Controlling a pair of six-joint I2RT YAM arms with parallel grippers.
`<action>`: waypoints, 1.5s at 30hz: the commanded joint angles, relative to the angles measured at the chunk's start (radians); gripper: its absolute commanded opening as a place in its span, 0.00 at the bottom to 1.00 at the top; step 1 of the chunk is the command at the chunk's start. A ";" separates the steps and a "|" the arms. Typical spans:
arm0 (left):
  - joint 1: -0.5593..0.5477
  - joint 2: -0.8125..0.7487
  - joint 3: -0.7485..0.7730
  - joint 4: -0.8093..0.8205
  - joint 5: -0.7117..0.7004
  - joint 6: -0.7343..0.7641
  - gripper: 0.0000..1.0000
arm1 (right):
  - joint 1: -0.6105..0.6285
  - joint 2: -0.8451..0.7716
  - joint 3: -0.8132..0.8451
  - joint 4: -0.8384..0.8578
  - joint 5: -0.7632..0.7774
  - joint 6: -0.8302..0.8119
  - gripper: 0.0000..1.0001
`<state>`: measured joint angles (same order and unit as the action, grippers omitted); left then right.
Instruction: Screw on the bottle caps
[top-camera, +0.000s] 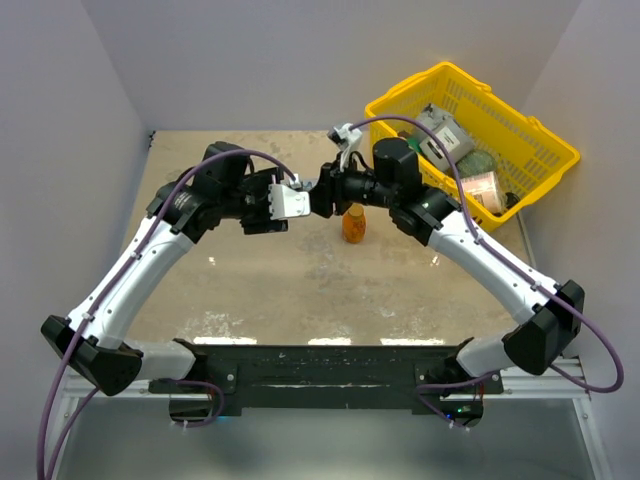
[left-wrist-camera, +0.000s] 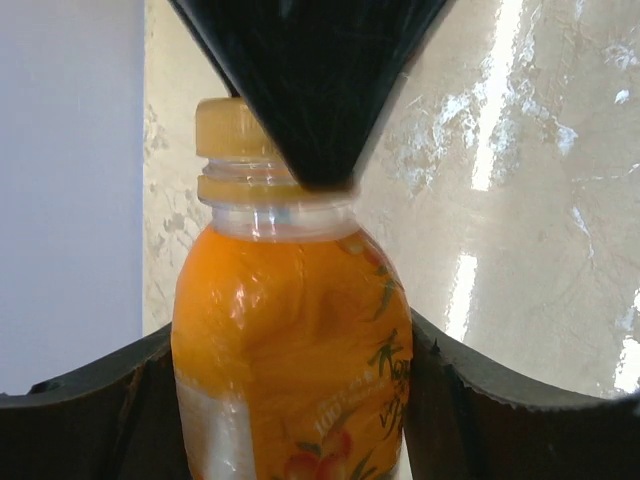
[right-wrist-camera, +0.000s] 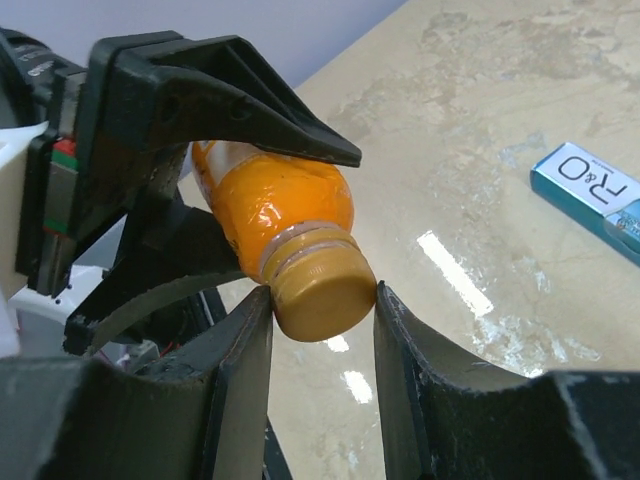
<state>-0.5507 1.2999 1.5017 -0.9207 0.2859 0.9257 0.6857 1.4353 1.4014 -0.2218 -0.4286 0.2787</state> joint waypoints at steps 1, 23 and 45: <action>-0.058 -0.045 0.094 0.172 0.187 -0.039 0.00 | -0.006 0.103 -0.007 -0.088 0.041 0.039 0.00; -0.054 -0.140 -0.208 0.289 0.159 -0.067 0.00 | -0.058 -0.015 -0.039 -0.062 -0.210 -0.053 0.00; -0.043 -0.111 -0.205 0.361 0.108 -0.157 0.00 | -0.052 0.022 -0.002 -0.086 -0.191 -0.013 0.00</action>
<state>-0.6044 1.1744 1.2938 -0.6304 0.4412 0.8127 0.6205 1.4857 1.3594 -0.3042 -0.5919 0.2543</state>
